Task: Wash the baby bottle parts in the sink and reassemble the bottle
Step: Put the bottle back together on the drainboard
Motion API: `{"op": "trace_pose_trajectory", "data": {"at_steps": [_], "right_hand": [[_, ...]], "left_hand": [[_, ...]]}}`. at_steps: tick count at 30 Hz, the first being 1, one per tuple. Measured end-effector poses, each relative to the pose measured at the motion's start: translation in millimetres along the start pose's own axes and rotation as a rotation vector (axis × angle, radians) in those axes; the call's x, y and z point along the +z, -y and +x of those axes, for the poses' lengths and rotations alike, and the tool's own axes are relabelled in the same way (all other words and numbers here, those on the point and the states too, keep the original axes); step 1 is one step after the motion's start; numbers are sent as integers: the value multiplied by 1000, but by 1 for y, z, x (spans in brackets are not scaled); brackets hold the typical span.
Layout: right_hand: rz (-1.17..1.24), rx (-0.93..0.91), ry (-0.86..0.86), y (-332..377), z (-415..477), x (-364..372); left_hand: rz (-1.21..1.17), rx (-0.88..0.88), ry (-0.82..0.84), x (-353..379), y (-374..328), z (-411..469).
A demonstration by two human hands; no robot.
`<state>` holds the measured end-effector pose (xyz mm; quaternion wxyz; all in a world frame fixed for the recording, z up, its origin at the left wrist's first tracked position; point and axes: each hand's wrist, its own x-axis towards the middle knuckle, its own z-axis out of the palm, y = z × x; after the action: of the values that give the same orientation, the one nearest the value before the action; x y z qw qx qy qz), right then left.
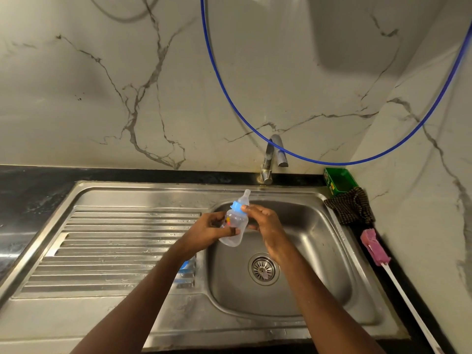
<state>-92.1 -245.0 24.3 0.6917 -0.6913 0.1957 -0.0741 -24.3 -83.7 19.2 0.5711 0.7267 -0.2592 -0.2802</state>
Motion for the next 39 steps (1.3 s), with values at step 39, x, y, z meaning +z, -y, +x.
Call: {"op": "trace_pose_trajectory", "data": {"at_steps": [39], "right_hand": [[254,-16,-172,-2,1,73]], "left_hand": [[261,1,-322,-74,16,-24]]}}
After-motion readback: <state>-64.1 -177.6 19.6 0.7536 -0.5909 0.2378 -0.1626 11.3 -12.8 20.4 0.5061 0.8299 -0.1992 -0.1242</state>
